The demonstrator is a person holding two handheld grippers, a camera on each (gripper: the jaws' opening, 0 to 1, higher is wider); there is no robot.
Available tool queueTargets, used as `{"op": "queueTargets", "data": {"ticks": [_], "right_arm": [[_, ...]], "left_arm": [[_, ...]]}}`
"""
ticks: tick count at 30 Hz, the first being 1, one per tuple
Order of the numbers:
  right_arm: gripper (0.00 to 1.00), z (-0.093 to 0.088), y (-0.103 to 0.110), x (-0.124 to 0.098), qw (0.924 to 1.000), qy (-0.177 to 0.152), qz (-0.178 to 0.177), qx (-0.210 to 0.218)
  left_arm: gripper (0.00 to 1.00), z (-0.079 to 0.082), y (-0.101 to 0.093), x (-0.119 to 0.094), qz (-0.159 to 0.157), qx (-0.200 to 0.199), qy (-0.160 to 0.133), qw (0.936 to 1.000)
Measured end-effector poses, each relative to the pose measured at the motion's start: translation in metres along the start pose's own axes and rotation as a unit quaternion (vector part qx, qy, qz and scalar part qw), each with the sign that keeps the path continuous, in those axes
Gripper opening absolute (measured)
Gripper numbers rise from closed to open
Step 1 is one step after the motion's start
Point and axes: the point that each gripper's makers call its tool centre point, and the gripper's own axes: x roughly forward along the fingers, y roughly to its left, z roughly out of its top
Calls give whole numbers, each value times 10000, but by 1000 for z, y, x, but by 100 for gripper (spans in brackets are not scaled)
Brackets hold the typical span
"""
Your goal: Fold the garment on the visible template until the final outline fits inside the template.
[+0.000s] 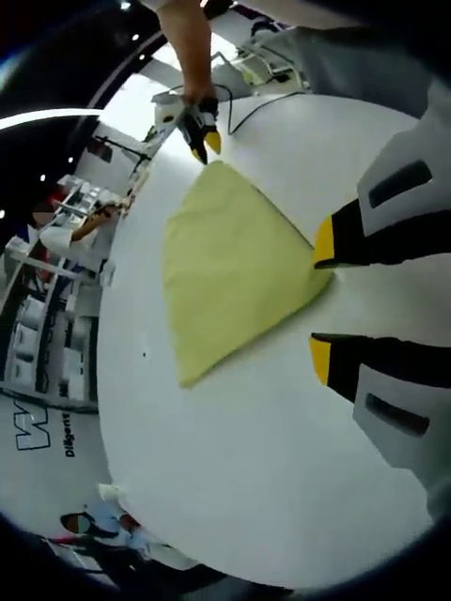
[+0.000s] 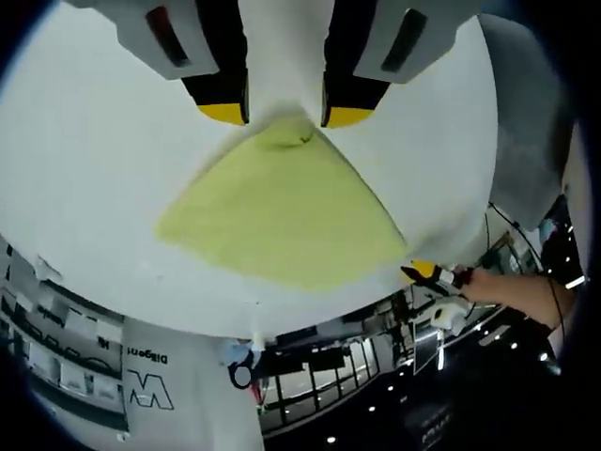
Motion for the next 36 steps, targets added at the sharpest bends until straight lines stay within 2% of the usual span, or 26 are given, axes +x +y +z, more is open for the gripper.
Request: {"op": "queueTargets", "data": {"ticks": [8, 22, 36], "right_arm": [[26, -5, 4, 6, 9998, -21, -176, 136], [20, -5, 8, 18, 9992, -132, -294, 257], [11, -3, 9, 18, 9993, -150, -289, 168]], "left_arm": [[27, -13, 2, 10, 153, -42, -4, 9999], [23, -17, -4, 20, 214, -127, -106, 9996], [6, -17, -8, 22, 186, -80, -117, 9997]]}}
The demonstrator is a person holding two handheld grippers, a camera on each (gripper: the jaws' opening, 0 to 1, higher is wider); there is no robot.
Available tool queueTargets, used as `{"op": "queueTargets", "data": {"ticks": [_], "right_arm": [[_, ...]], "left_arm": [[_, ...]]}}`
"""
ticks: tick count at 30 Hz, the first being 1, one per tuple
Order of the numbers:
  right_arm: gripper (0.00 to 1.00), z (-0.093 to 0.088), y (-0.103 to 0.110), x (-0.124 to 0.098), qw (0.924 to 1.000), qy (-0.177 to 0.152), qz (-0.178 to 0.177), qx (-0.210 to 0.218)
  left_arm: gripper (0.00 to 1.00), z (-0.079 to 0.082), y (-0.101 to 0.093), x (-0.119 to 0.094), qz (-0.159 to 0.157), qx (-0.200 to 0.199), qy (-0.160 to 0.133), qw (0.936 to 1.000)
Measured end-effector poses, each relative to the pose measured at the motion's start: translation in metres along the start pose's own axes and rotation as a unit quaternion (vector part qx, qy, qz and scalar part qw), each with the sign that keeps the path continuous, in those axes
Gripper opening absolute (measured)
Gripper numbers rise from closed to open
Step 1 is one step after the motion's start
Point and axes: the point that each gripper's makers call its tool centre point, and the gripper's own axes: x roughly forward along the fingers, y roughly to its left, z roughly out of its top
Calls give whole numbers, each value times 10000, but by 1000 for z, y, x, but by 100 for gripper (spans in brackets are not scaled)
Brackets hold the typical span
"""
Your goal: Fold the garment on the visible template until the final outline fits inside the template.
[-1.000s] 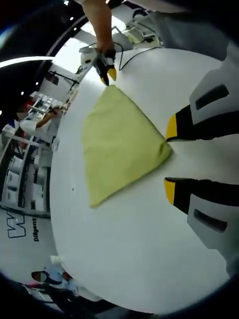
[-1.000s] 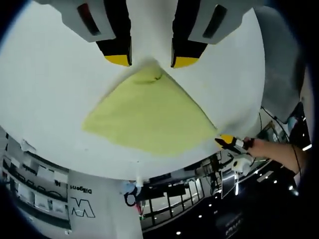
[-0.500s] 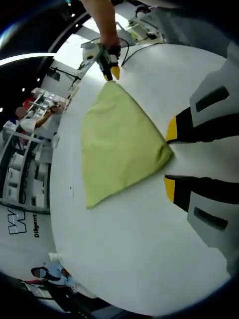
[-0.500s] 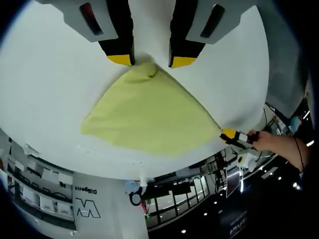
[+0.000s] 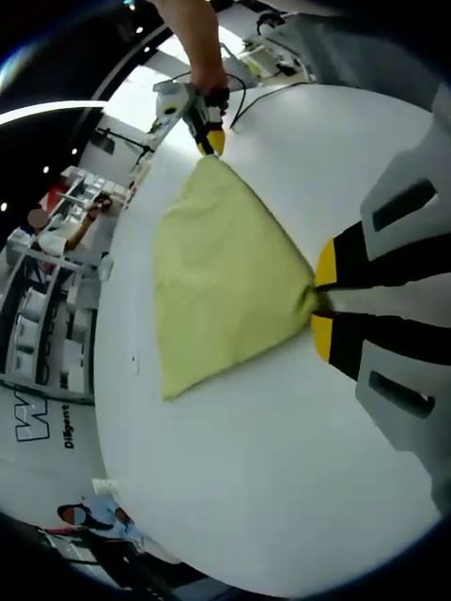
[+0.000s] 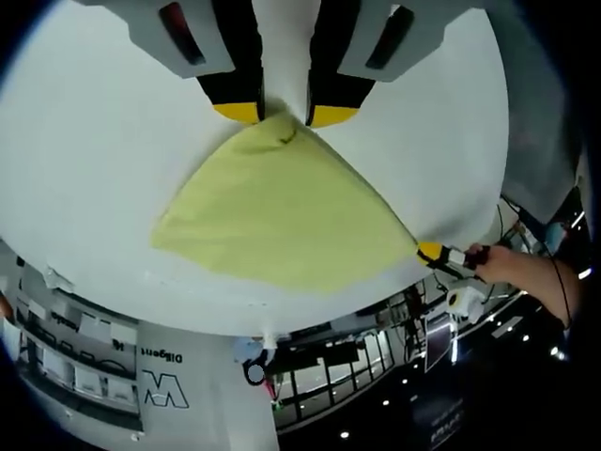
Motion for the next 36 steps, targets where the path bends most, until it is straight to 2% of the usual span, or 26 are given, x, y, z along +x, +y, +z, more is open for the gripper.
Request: {"op": "queueTargets", "data": {"ticks": [3, 6, 16, 24, 28, 31, 36], "right_arm": [[3, 0, -1, 0, 10000, 4, -1, -44], [0, 0, 0, 0, 9999, 31, 40, -100], [0, 0, -4, -4, 9995, 93, 153, -267], [0, -6, -16, -20, 9990, 152, 200, -379], [0, -14, -17, -25, 9987, 254, 256, -370], [0, -13, -15, -25, 9989, 203, 296, -299], [0, -12, -11, -22, 9987, 257, 314, -295]], "left_arm": [[2, -1, 3, -1, 8, 42, 7, 10000], [0, -1, 3, -2, -8, 66, 10, 10000], [0, 1, 1, -4, -150, 207, -19, 9997], [0, -3, 17, -15, -154, 326, 95, 9993], [0, -7, 23, -23, -117, 330, 117, 9993], [0, -6, 21, -25, -166, 354, 85, 9992], [0, -5, 6, -20, -349, 389, 72, 9986]]}}
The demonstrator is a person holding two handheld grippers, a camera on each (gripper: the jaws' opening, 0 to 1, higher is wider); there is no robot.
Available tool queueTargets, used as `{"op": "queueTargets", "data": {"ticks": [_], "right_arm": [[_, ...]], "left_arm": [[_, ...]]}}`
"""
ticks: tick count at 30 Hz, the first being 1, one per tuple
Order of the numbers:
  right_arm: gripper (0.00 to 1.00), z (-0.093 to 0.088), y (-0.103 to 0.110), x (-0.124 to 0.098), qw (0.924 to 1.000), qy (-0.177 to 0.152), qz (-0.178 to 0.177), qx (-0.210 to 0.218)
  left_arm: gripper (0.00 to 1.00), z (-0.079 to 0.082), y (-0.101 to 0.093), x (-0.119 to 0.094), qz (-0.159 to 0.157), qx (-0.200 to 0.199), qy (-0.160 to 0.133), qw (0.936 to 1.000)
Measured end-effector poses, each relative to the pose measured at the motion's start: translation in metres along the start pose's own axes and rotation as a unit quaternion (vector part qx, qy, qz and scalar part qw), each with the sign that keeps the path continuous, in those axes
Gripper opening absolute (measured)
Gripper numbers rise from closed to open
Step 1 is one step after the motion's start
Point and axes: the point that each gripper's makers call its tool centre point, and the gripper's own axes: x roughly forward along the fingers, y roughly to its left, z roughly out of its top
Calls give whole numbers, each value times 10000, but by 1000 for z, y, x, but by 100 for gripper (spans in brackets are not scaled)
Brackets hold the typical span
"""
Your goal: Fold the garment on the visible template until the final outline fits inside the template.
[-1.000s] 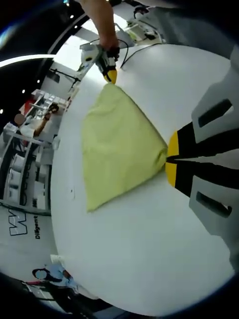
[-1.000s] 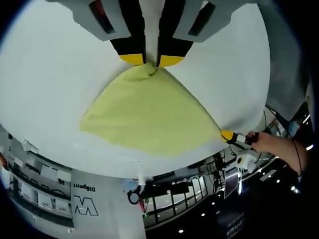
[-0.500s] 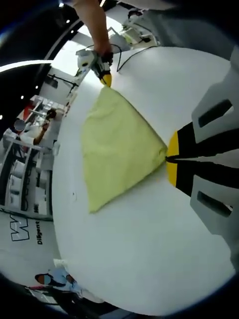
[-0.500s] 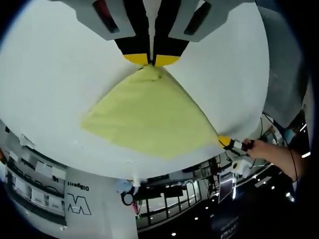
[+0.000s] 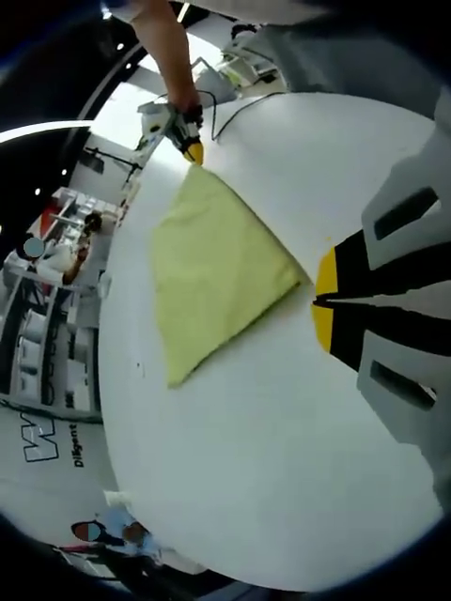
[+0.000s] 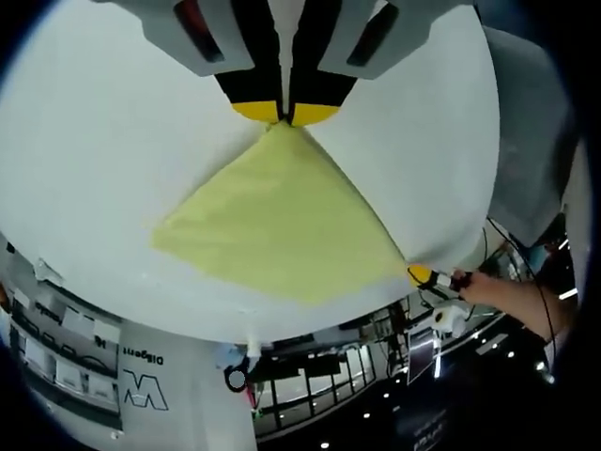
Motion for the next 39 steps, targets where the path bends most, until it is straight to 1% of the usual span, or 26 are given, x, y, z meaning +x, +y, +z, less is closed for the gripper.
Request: {"op": "queueTargets", "data": {"ticks": [1, 2, 3, 4, 8, 13, 16, 18, 21, 23, 31, 35, 37, 38, 39], "right_arm": [[0, 0, 0, 0, 10000, 0, -1, -7], [0, 0, 0, 0, 10000, 6, 0, 17], [0, 0, 0, 0, 10000, 5, 2, 37], [0, -1, 0, 0, 10000, 9, -6, 42], [0, -2, 0, 0, 10000, 18, -9, 55], [1, -2, 1, -1, 9999, 22, -3, 100], [2, -2, 1, 0, 10000, 35, 8, 86], [2, -2, 0, 0, 9999, 38, 4, 92], [1, -2, -1, 1, 10000, 49, -7, 67], [0, -1, -1, 1, 10000, 41, -13, 49], [0, -1, -3, -1, 10000, 55, -18, -65], [0, -6, -3, -2, 9998, 121, -4, -148], [0, -8, 0, -2, 9998, 119, 54, -132], [0, -12, 0, -2, 9996, 204, 0, -209], [0, -14, 1, -1, 9996, 221, 9, -199]], "left_arm": [[3, 1, -2, 2, -7, 42, -6, 10000], [10, 1, -3, 3, -6, 33, -13, 10000], [15, 2, -4, 4, -13, -16, -18, 10000], [17, 1, -3, 5, -5, -75, -13, 10000], [16, 3, -7, 8, -77, -4, -33, 10000], [19, 6, -11, 13, -141, 58, -22, 9999], [18, 10, -13, 16, -200, 84, -67, 9997], [16, 11, -14, 18, -224, 106, -47, 9997], [10, 10, -14, 20, -230, 163, 5, 9996], [2, 10, -14, 20, -239, 172, 9, 9996], [0, 11, -11, 15, -265, 169, 9, 9995], [0, 3, -5, 12, -223, 272, 140, 9993], [0, 1, -5, 11, -232, 256, 163, 9993], [0, -1, -5, 11, -223, 276, 201, 9992], [0, -3, -5, 11, -232, 223, 218, 9992]]}}
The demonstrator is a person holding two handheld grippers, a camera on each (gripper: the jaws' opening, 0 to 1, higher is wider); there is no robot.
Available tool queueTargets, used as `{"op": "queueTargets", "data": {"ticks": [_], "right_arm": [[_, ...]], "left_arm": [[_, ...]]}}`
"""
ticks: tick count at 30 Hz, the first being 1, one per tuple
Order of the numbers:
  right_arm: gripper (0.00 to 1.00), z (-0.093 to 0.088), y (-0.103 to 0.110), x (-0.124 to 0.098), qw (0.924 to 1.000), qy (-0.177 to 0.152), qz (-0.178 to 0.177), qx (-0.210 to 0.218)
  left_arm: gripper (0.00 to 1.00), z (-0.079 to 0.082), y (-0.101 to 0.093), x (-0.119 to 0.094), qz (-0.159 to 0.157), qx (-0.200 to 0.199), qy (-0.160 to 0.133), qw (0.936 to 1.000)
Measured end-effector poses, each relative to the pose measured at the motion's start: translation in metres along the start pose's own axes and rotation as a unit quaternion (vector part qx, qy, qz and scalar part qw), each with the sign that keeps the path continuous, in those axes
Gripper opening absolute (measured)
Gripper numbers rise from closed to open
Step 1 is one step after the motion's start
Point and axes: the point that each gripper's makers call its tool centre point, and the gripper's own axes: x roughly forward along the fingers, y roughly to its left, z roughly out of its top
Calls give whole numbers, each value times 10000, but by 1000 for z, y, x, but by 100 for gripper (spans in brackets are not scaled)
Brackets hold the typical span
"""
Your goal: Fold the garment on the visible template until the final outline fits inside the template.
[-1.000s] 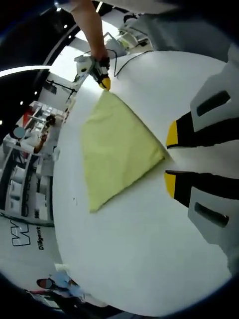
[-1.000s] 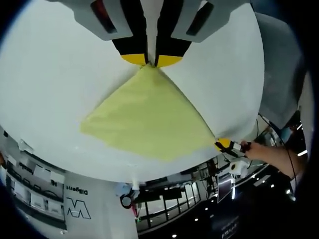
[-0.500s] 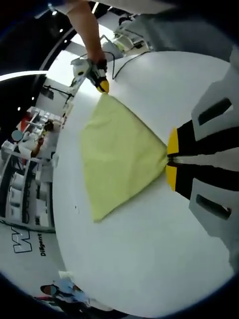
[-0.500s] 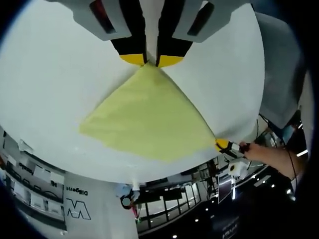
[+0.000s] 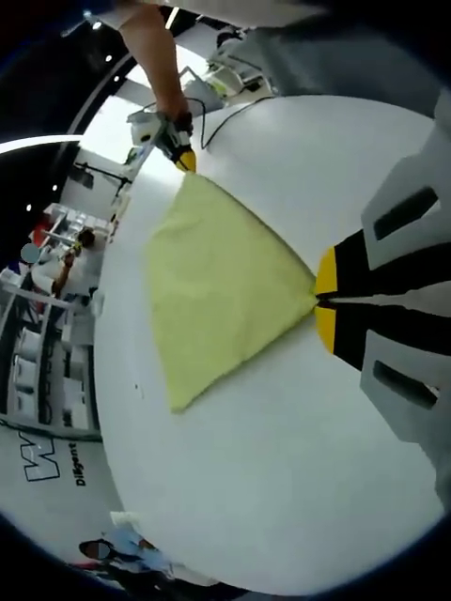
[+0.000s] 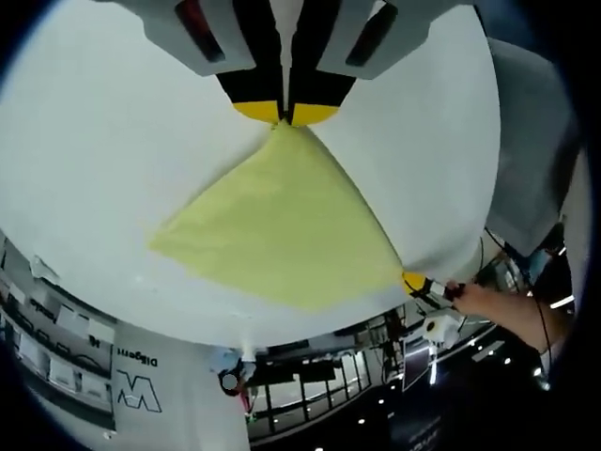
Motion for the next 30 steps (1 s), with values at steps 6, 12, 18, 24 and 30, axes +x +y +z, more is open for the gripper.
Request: {"op": "queueTargets", "data": {"ticks": [6, 12, 18, 24, 30], "right_arm": [[0, -3, 10, -2, 9999, 44, 96, 110], [0, -10, 10, -11, 9997, 123, 83, 212], [0, 10, 9, -17, 9996, -178, -53, 231], [0, 49, 27, -3, 9969, -748, 148, 215], [0, 66, 50, 27, 9971, -658, 388, -67]], "left_arm": [[1, -7, -6, -1, -50, -306, 33, 9995], [0, -16, -7, -5, -30, -336, 186, 9993], [3, 8, 4, -19, 257, -339, -315, 9986], [2, 49, -15, -8, 79, -72, -731, 9973], [2, 60, -54, 26, -390, 203, -607, 9972]]}}
